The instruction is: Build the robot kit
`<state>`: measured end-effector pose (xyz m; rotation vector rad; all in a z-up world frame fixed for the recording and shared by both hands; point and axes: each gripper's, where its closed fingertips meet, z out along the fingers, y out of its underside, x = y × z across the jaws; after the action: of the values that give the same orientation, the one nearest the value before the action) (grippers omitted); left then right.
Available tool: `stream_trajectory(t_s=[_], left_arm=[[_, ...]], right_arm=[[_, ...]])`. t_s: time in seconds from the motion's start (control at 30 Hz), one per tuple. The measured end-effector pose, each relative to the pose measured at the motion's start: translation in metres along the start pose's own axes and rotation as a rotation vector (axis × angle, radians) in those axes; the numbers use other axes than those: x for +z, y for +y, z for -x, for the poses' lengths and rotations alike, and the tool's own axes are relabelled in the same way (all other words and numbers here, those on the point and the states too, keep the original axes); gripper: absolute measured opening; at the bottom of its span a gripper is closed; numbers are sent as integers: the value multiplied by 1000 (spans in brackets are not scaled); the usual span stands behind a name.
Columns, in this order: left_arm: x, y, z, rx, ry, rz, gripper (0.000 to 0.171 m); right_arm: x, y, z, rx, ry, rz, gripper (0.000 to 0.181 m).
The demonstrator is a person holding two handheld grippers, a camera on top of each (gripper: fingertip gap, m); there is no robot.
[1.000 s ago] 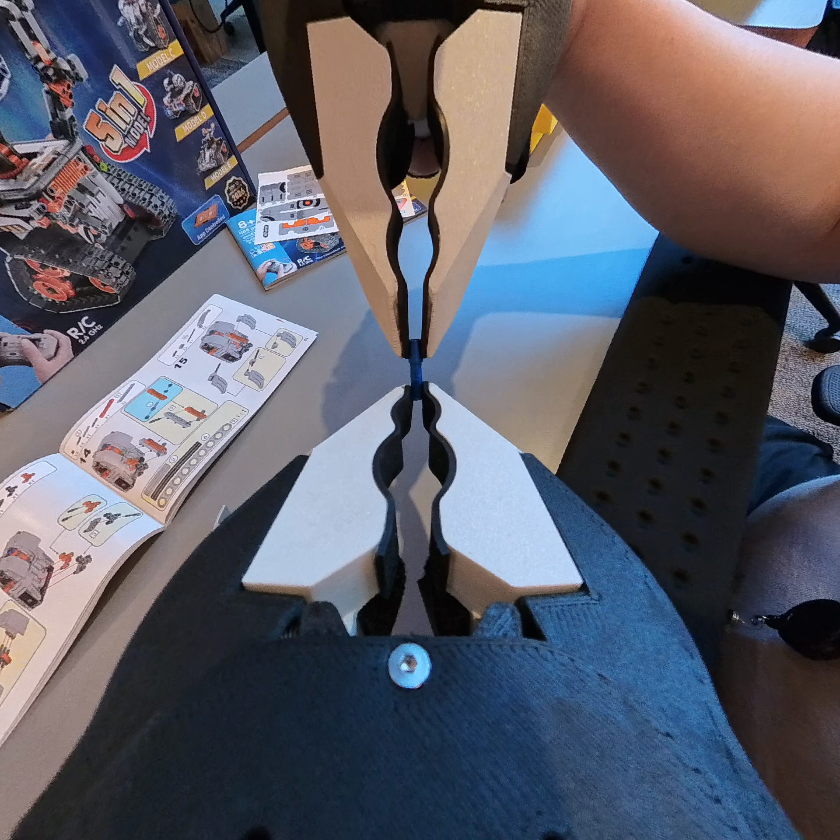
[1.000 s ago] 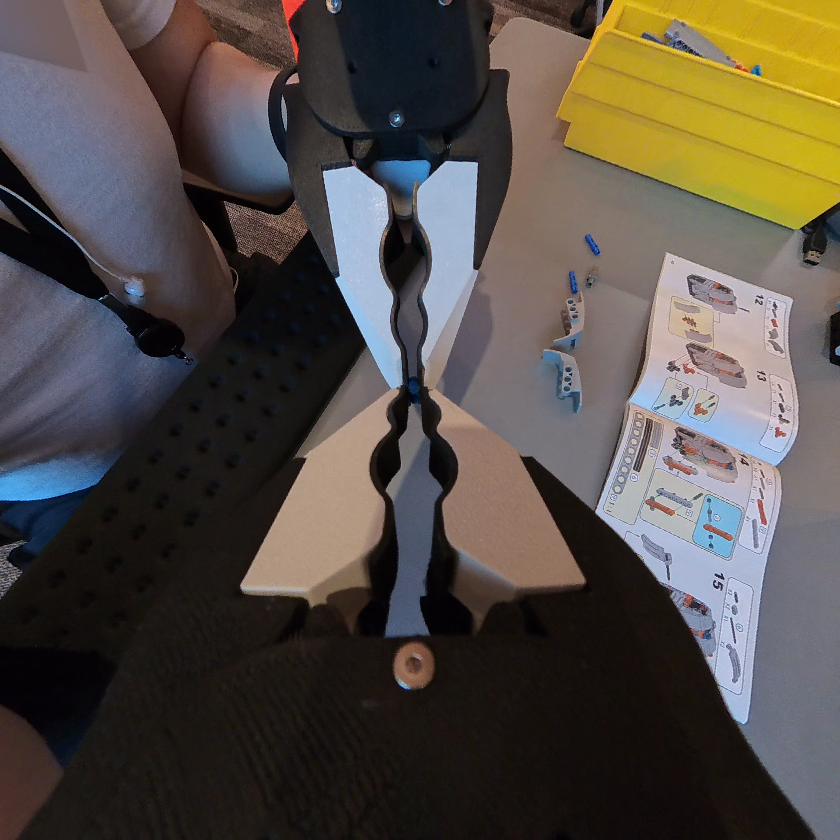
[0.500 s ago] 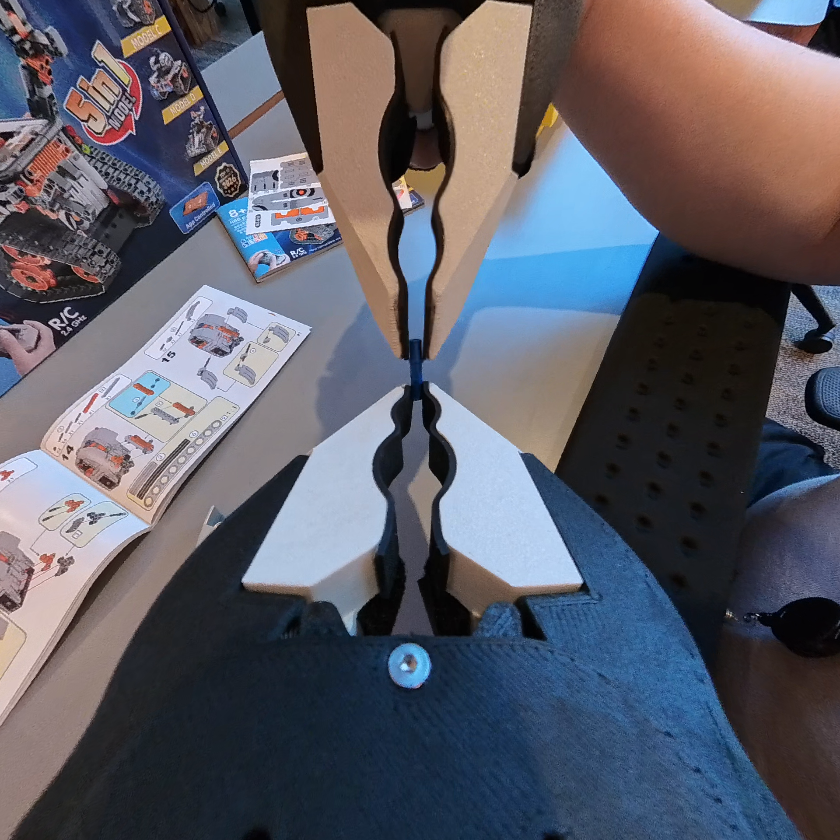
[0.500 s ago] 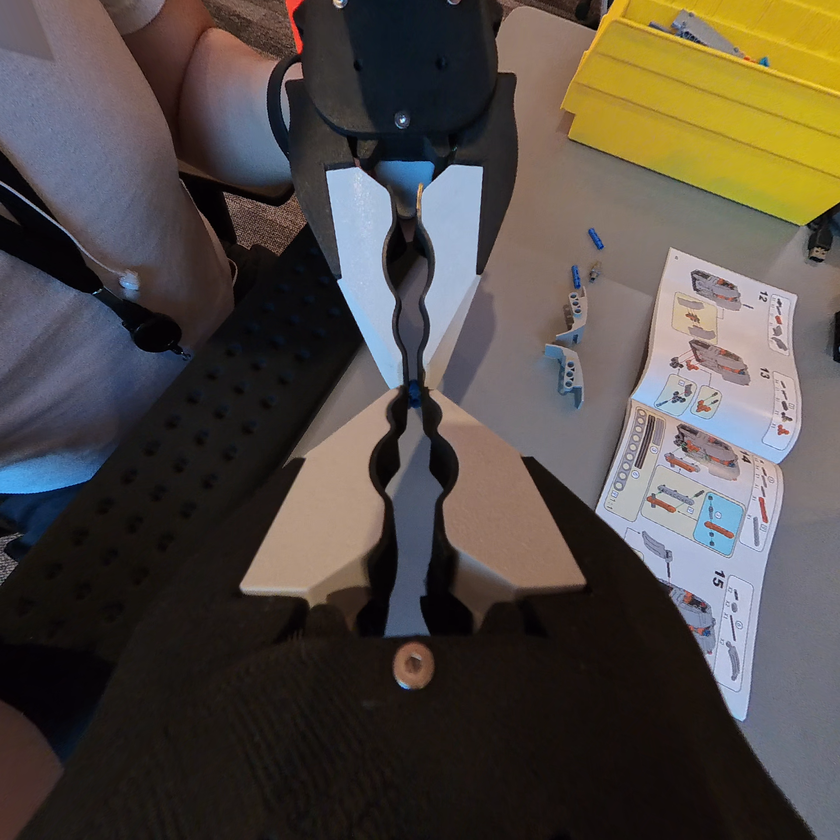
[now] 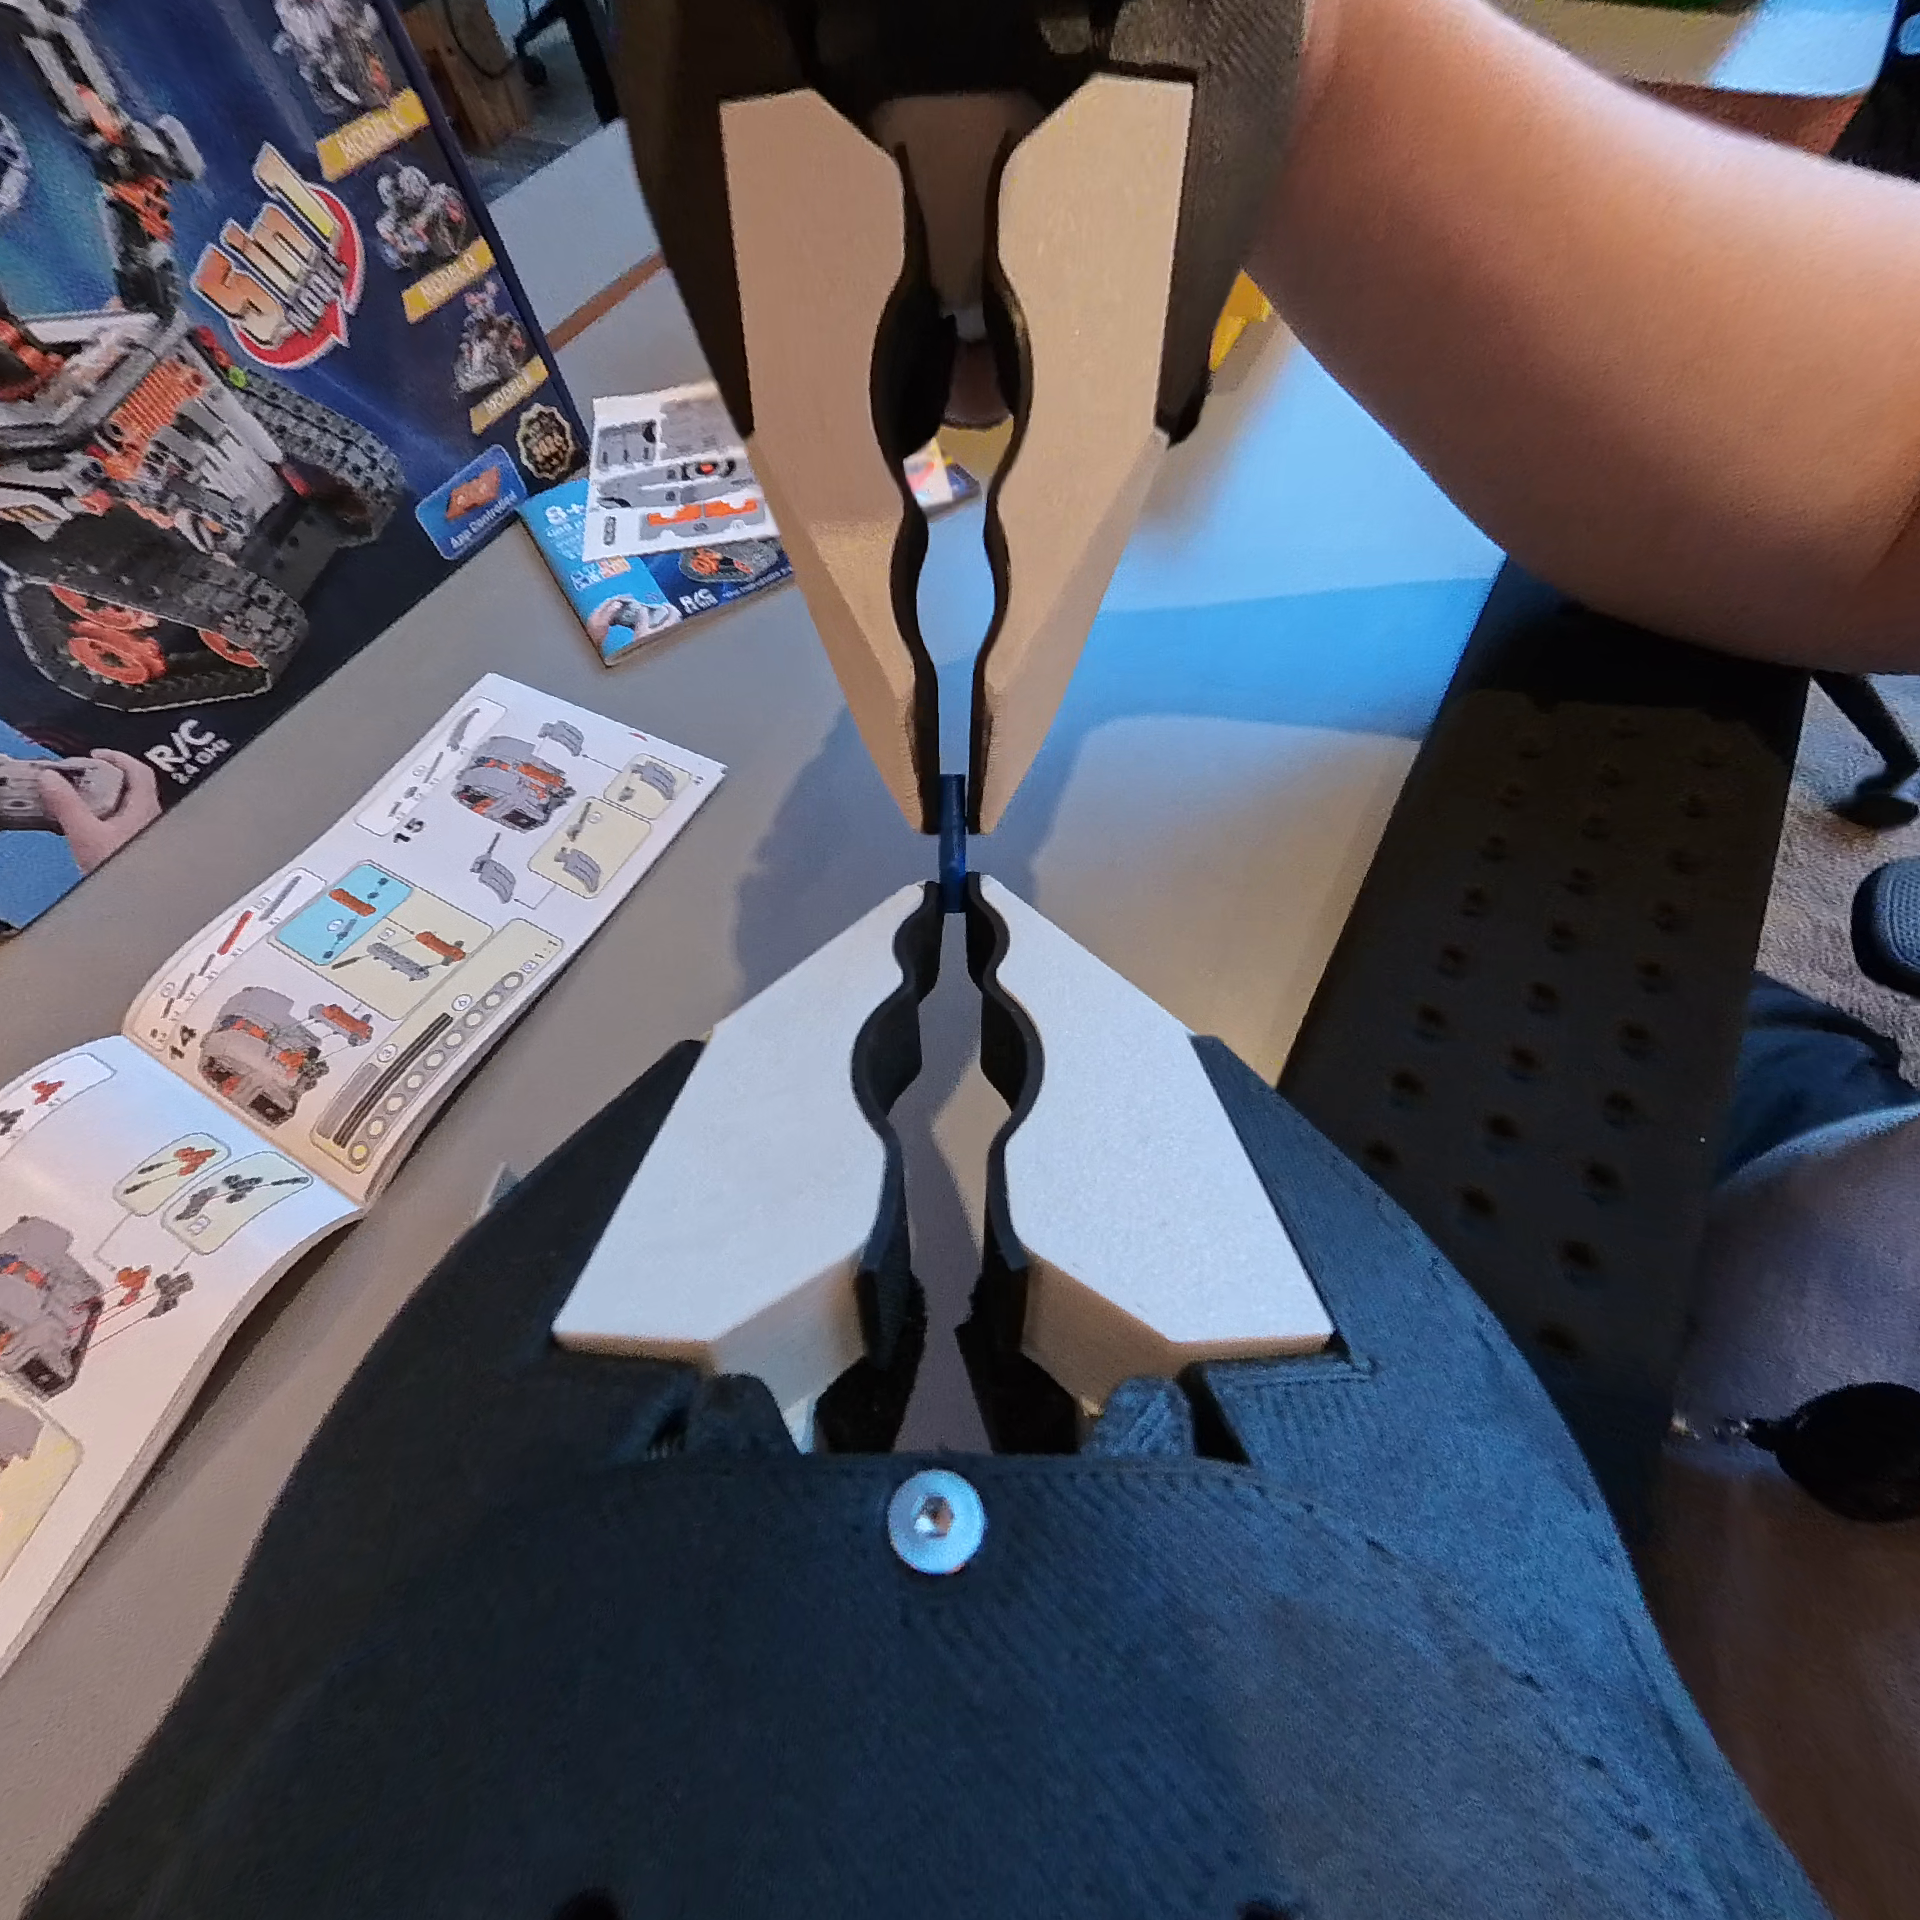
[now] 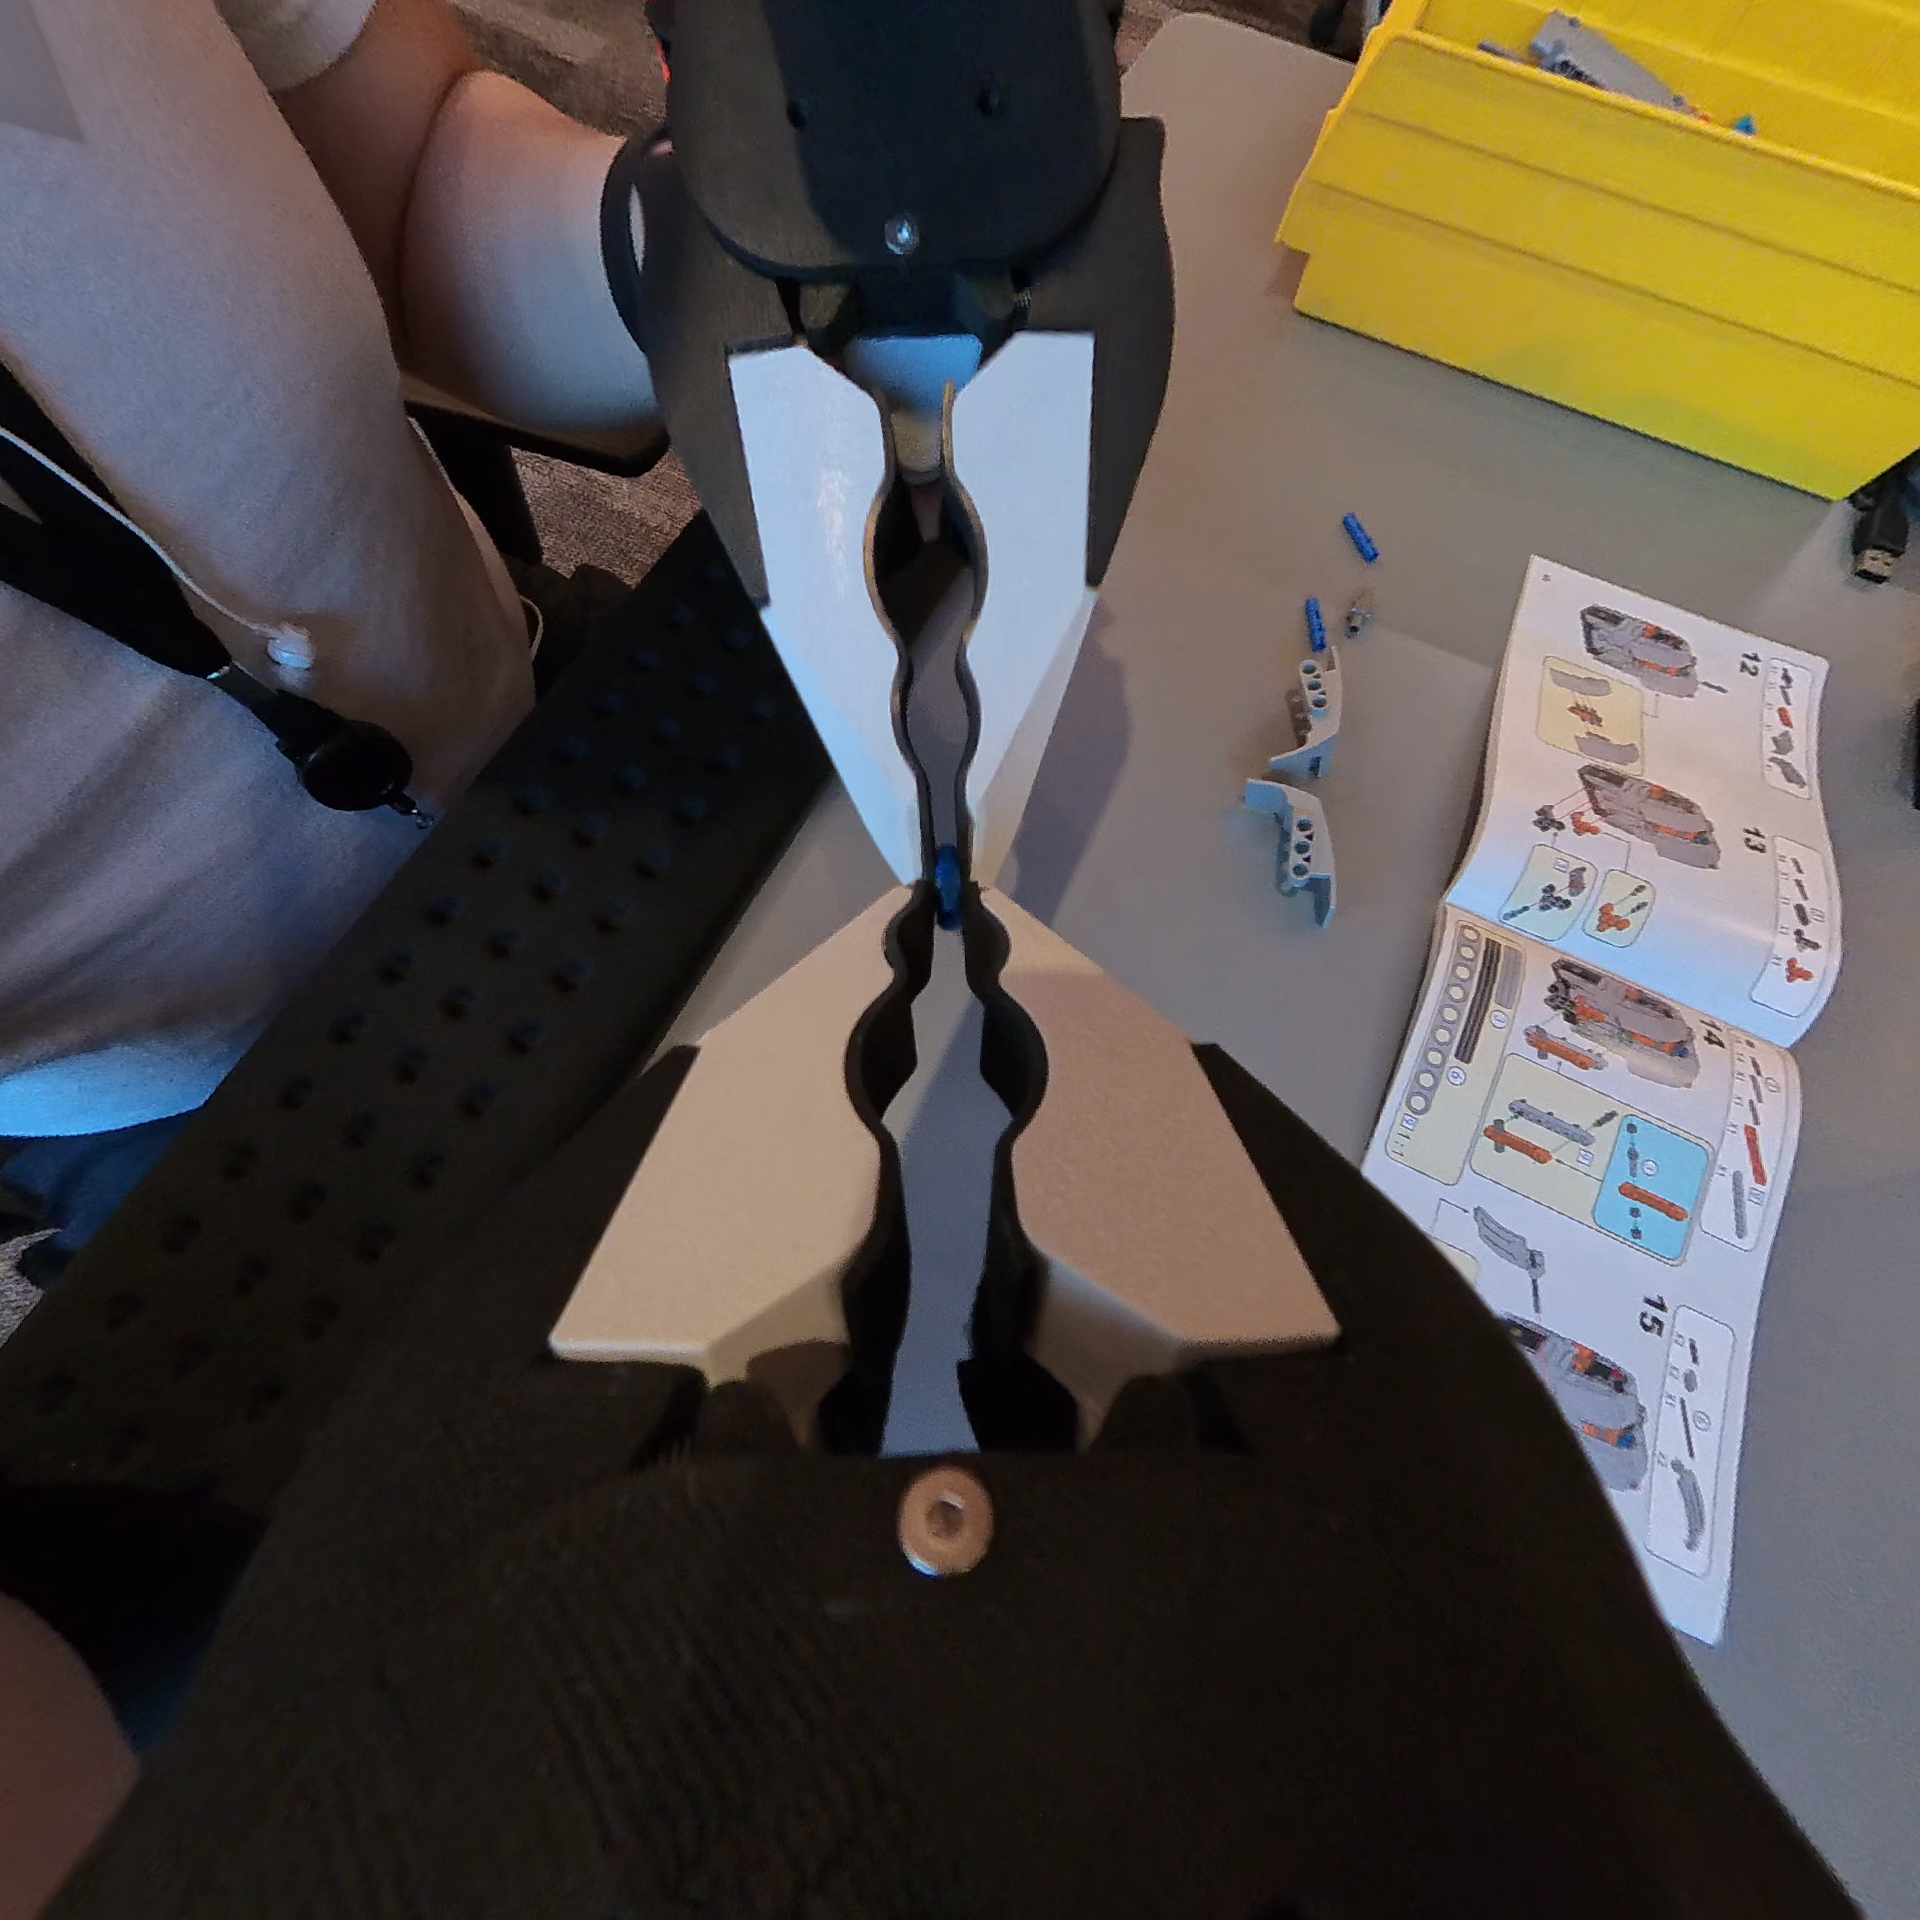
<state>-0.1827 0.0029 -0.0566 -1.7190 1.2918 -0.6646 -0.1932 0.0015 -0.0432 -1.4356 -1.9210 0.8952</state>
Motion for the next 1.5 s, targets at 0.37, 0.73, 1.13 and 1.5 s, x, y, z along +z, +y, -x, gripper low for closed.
stream_trajectory(t_s=[0.37,0.73,1.13,1.5], left_arm=[[36,84,26,-360,-196,272,29],[57,92,30,-288,-305,370,24],[56,93,32,-313,-304,396,17],[44,99,28,-295,-264,419,24]], right_arm=[[-34,13,-22,28,150,6,5],[-47,16,-23,18,183,-2,4],[-54,22,-24,23,205,10,4],[-59,30,-27,45,228,28,4]])
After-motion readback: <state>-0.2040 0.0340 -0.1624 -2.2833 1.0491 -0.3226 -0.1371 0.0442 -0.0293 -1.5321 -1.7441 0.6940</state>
